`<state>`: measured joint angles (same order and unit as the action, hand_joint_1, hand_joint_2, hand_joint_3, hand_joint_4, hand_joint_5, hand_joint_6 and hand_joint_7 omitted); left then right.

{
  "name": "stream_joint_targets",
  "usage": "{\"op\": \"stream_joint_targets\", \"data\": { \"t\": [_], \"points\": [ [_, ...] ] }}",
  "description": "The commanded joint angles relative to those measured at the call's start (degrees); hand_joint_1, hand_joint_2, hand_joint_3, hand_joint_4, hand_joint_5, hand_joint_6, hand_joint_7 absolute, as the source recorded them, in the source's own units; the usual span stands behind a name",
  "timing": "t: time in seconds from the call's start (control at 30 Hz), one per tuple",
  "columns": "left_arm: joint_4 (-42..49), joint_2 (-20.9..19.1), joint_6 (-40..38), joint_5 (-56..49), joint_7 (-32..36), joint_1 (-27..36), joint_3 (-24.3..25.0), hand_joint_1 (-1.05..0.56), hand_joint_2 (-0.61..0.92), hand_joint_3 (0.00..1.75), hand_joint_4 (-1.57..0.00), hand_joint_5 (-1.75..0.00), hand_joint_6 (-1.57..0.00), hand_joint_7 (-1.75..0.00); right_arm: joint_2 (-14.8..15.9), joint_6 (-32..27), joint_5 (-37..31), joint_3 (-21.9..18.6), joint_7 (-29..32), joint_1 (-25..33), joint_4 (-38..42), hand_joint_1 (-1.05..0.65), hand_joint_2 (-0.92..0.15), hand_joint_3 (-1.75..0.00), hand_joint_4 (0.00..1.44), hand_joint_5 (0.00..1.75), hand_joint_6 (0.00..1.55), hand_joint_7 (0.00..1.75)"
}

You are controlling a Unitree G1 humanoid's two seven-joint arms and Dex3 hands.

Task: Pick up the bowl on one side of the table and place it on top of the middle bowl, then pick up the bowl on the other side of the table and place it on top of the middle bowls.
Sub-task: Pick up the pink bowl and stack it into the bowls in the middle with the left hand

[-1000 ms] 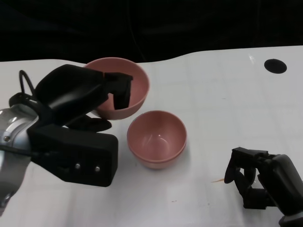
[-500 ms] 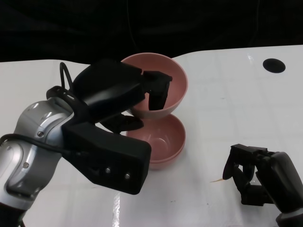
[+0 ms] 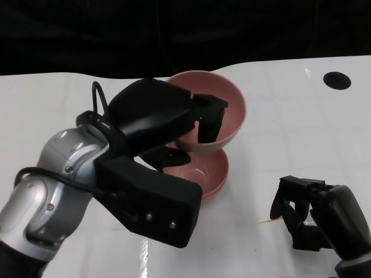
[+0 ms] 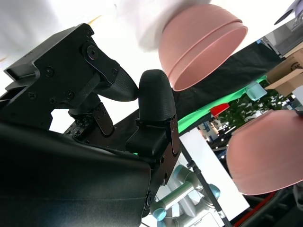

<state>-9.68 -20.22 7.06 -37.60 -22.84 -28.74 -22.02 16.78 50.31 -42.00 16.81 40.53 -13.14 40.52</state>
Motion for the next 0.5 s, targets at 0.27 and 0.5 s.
{"op": "stream_joint_targets", "data": {
  "t": [0.27,0.5],
  "points": [
    [-0.08,0.7,0.7,-0.95,1.96,2.52,-0.21,-0.14,0.8,0.3,-0.77,-1.75,-0.76,-1.38,1.07,0.03,0.47,-0.23,-0.31,0.67,-1.37,-0.16,-0.46,-1.33,0.91,1.75,0.71,1.64],
    [-0.06,0.71,0.71,-0.97,2.01,2.53,-0.21,-0.14,0.82,0.25,-0.77,-1.75,-0.76,-1.37,1.07,0.02,0.48,-0.24,-0.32,0.68,-1.39,-0.16,-0.46,-1.32,0.91,1.75,0.71,1.64]
  ]
}}
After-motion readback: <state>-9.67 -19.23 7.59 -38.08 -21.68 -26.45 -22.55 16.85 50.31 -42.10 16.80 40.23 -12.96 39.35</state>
